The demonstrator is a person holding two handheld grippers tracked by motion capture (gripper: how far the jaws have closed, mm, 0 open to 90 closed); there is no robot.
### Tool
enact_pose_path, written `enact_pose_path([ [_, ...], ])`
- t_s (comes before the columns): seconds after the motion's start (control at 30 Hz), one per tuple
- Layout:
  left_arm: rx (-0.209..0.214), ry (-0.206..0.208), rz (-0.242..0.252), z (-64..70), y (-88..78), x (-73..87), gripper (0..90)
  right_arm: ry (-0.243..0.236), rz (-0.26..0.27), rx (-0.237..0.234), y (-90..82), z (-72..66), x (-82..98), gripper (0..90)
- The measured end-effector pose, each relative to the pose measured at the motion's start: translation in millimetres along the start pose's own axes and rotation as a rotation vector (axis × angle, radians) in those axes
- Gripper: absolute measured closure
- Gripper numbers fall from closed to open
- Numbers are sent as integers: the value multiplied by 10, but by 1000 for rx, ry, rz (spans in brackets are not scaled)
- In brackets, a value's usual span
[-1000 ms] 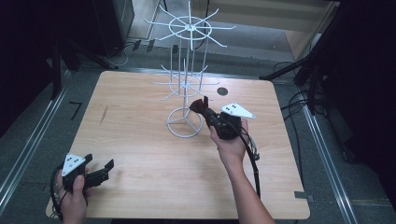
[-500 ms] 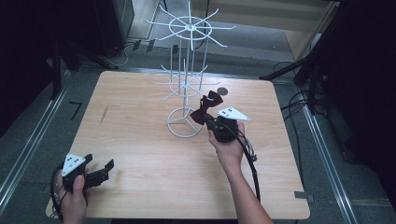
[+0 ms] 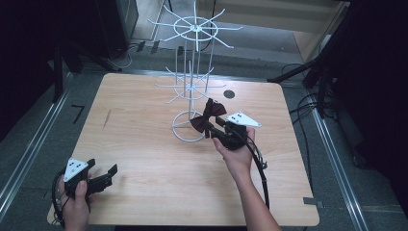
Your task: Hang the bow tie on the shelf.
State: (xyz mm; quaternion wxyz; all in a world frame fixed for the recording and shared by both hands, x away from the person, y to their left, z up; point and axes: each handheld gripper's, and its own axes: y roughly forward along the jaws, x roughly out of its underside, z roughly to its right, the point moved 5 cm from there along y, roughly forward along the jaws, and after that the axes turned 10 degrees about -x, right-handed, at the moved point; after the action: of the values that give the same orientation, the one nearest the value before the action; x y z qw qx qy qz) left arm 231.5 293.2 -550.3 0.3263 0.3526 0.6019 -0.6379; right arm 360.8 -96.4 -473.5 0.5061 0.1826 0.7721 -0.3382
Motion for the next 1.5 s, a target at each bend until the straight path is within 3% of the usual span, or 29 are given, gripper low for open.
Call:
enact_pose_path([
  [0.13,0,0,0,-2,-1,0,144,-6,1,8,-39,-24,-7,428],
  [0.53,-1,-3,0,-3,-2,0,144,-33,-3,35,-178,-9,89,236],
  [1.0,-2,-3,0,-3,-1,0,144,0,-2,72,-470,213,290,195],
  [1.5,0,-7,1,-8,-1,0,144,20,-7,94,-662,361,483,186],
])
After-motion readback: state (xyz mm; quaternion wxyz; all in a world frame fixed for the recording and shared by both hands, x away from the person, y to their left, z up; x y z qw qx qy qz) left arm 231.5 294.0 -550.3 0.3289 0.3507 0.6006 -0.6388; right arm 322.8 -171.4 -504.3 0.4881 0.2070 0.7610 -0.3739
